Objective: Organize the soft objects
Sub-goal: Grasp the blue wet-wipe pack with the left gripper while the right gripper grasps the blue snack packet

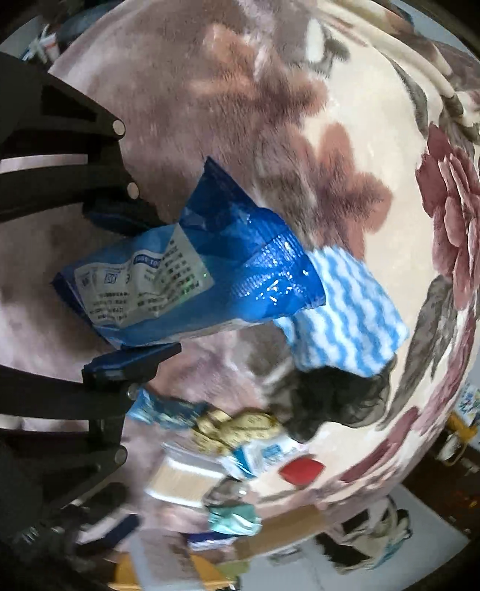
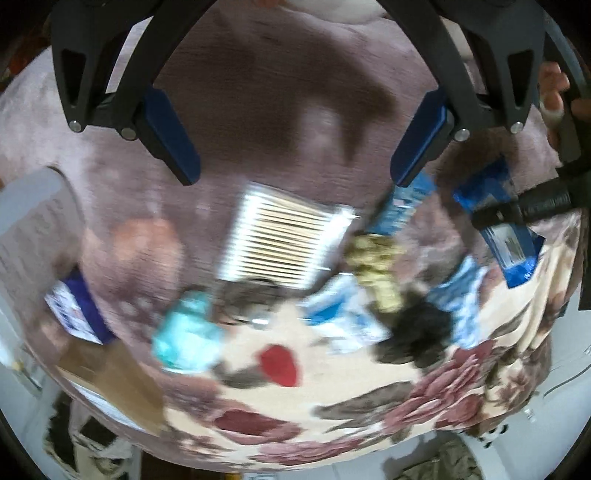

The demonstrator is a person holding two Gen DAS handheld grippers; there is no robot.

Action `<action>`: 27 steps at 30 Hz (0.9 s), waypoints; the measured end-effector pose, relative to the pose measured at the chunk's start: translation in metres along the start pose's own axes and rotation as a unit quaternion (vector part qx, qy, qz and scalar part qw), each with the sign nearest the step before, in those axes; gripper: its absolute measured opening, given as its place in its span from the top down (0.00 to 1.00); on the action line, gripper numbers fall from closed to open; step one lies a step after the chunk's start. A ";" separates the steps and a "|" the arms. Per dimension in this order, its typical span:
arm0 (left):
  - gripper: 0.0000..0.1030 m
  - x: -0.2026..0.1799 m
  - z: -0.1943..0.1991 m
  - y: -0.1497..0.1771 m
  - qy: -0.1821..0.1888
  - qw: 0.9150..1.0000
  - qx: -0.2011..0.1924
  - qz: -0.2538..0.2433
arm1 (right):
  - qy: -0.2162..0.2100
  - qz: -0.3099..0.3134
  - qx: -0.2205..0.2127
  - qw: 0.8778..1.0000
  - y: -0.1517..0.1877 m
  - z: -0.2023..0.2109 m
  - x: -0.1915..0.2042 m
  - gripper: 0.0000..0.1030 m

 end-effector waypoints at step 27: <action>0.47 0.016 0.016 0.025 0.021 1.000 0.008 -0.018 | -0.106 -0.026 0.042 0.993 0.003 -0.004 0.049 0.76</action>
Point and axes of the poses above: each gripper's, at about its wrist camera, not at the fingertips, and z roughly against the way its jaws point, x to its left, y to its underside, the point moved 10 cm from there along -z, roughly the way its jaws point, and after that the axes turned 3 degrees about z, right-handed, at the moved point
